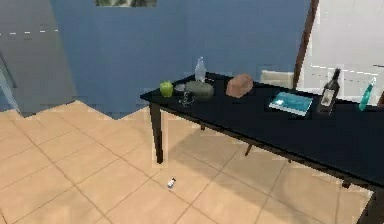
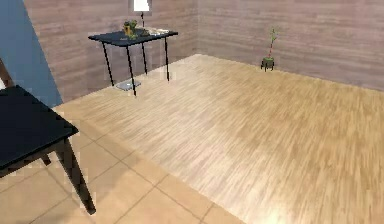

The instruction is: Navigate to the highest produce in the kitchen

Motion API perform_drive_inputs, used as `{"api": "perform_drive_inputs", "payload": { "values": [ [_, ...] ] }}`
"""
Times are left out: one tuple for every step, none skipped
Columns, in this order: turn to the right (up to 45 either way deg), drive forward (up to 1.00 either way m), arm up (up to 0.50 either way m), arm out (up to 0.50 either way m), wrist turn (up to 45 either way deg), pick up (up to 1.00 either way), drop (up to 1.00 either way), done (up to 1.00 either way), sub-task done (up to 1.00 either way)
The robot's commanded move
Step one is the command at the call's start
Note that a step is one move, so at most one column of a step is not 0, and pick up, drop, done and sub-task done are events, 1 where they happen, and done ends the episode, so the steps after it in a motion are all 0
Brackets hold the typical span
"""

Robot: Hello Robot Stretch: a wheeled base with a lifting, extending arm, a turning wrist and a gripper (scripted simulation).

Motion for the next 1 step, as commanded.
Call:
{"api": "perform_drive_inputs", "payload": {
  "values": [
    [0.0,0.5,0.0,0.0,0.0,0.0,0.0,0.0,0.0]
  ]
}}
